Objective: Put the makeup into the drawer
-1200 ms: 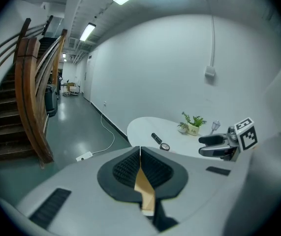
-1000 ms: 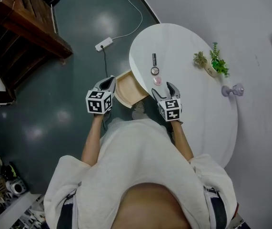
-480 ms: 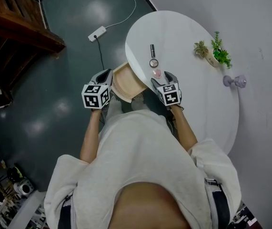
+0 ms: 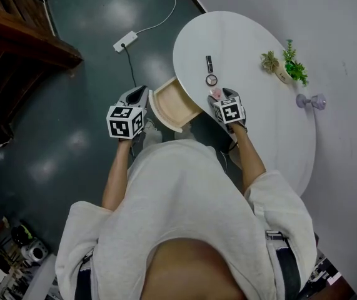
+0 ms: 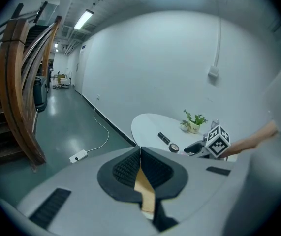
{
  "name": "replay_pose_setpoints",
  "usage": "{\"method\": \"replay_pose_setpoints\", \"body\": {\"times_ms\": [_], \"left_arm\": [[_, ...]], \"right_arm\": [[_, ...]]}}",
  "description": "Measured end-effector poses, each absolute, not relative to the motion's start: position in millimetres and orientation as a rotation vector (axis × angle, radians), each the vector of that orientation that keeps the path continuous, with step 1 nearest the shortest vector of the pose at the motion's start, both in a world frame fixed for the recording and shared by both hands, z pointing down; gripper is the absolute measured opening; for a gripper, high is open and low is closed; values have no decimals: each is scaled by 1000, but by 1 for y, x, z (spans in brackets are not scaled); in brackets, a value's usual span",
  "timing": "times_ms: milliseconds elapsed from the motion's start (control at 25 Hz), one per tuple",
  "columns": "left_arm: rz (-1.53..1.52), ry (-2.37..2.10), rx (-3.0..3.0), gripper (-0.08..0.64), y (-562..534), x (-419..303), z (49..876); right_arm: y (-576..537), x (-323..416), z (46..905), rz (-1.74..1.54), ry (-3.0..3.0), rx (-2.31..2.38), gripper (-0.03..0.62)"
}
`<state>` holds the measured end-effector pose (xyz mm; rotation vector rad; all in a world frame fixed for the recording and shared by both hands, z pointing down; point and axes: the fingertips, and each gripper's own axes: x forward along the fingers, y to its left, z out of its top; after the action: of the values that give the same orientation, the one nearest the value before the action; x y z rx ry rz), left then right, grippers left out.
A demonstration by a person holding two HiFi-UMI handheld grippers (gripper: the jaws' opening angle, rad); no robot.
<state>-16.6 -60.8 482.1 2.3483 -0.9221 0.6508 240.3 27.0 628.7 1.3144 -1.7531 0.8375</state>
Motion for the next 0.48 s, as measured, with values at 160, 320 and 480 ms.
{"method": "replay_pose_setpoints", "body": {"times_ms": [160, 320, 480], "left_arm": [[653, -907, 2348, 12, -63, -23, 484], [659, -890, 2353, 12, -63, -23, 486], [657, -879, 2356, 12, -63, -24, 486]], "right_arm": [[25, 245, 631, 867, -1740, 1304, 275], [25, 247, 631, 864, -1725, 1313, 250], [25, 242, 631, 870, -1705, 1291, 227]]}}
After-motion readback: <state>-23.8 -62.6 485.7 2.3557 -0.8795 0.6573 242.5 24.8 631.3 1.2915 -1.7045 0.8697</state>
